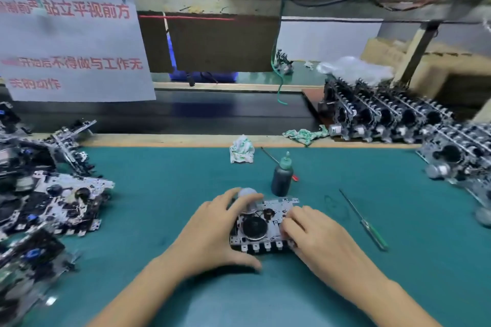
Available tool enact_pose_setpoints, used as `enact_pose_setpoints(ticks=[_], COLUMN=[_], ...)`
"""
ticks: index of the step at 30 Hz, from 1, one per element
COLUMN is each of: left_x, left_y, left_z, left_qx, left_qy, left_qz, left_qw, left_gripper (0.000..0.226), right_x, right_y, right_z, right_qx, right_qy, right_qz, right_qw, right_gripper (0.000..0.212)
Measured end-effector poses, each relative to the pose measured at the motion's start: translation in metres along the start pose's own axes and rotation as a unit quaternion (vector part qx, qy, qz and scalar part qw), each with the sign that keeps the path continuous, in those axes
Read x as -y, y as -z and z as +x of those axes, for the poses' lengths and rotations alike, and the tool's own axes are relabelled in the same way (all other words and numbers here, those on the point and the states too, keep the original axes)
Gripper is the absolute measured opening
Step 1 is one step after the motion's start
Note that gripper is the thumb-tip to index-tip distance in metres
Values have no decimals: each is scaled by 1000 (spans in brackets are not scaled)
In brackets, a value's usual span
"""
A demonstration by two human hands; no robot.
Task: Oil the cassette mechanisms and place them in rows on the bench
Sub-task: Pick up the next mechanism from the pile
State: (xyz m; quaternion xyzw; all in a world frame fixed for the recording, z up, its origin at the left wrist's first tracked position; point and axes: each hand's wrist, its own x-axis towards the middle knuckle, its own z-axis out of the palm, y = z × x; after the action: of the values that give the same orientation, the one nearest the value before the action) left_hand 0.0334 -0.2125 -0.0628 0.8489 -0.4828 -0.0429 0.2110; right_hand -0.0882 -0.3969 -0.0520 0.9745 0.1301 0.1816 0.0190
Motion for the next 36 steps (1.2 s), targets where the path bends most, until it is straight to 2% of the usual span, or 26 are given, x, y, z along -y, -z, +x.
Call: enact_pose_setpoints(ticks=[3,6,9,11,14,17,21,25,33,36], left_x=[4,6,8,9,11,8,-1,3,2,2], left_y=[-8,-7,-11,-14,-17,-18,-24,-27,-30,-30], left_z=[8,15,16,14,11,11,15,17,14,11], left_qx=[8,11,14,2,-6,-17,-63,-34,-35,-17], left_qy=[-32,-59,-55,-45,-37,-27,-49,-41,-13,2], left_qz=[-91,-88,-129,-155,-180,-174,-80,-125,-191,-230], left_qw=[995,994,990,987,983,984,994,991,981,973], left_gripper=[95,94,95,94,100,105,97,110,106,111], right_x=[-10,-22,-37,-44,-49,-53,-58,-58,-56,-54], right_y=[4,4,-3,-14,-34,-46,-46,-45,-38,-36], right_z=[-16,-18,-8,1,5,2,2,2,1,2], right_qx=[20,-54,-120,-157,-186,-157,-164,-165,-158,-155], right_qy=[-14,-89,-207,-265,-320,-332,-337,-341,-346,-348], right_qz=[11,94,225,269,287,294,291,289,303,310], right_qw=[1000,990,944,913,884,882,880,879,874,871], right_gripper=[37,30,16,5,15,13,12,12,13,17])
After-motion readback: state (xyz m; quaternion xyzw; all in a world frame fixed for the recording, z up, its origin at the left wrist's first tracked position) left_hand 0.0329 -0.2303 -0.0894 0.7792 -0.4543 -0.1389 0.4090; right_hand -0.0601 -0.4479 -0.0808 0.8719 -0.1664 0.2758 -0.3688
